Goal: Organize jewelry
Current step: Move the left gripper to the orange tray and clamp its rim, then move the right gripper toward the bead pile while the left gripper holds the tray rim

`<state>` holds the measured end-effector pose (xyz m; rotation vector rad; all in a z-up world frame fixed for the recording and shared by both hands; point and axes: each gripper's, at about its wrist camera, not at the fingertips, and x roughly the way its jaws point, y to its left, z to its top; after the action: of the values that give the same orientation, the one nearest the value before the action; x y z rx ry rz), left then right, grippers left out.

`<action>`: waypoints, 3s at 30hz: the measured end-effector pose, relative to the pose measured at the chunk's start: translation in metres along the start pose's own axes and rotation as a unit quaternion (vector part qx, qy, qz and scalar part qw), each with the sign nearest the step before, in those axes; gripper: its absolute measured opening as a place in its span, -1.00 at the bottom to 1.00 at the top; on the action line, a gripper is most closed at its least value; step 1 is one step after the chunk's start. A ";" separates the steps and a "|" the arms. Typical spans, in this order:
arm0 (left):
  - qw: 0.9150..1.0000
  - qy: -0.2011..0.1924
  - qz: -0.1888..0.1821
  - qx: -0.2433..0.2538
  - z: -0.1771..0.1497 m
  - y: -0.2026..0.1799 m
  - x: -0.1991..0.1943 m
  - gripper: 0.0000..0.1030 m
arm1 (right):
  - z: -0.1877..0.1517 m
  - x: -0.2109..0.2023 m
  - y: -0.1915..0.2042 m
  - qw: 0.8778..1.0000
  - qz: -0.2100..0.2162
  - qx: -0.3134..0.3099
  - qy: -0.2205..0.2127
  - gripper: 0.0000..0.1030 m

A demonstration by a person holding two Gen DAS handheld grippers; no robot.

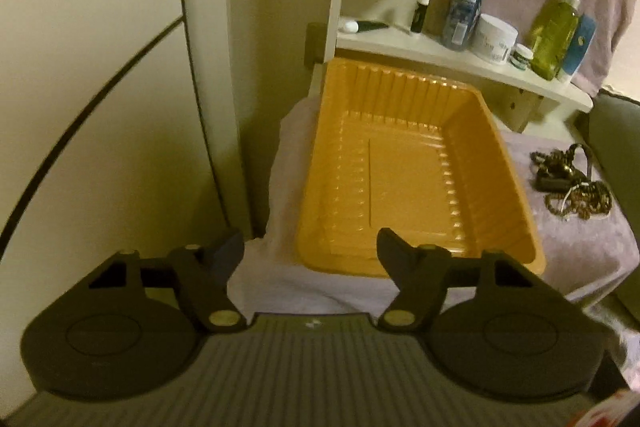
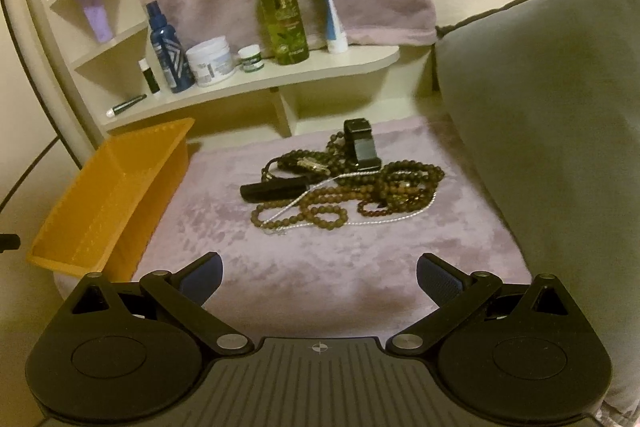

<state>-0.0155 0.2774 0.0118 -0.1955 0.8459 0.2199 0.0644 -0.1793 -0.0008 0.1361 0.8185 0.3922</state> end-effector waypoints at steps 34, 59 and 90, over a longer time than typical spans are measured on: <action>0.996 0.037 -0.082 -0.003 0.022 0.017 0.082 -0.76 | 0.006 0.022 0.017 0.999 -0.022 -0.013 0.021 1.00; 0.994 -0.022 0.070 0.080 0.021 -0.083 0.021 -0.77 | 0.004 0.028 -0.006 1.000 -0.010 0.009 -0.021 1.00; 0.986 -0.036 0.110 0.116 0.024 -0.107 0.022 -0.77 | 0.004 0.054 -0.040 0.998 -0.010 -0.005 -0.060 0.99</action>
<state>0.0445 0.1834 0.0198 0.1244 0.8137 0.3316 0.1121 -0.1950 -0.0459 0.1413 0.6989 0.3657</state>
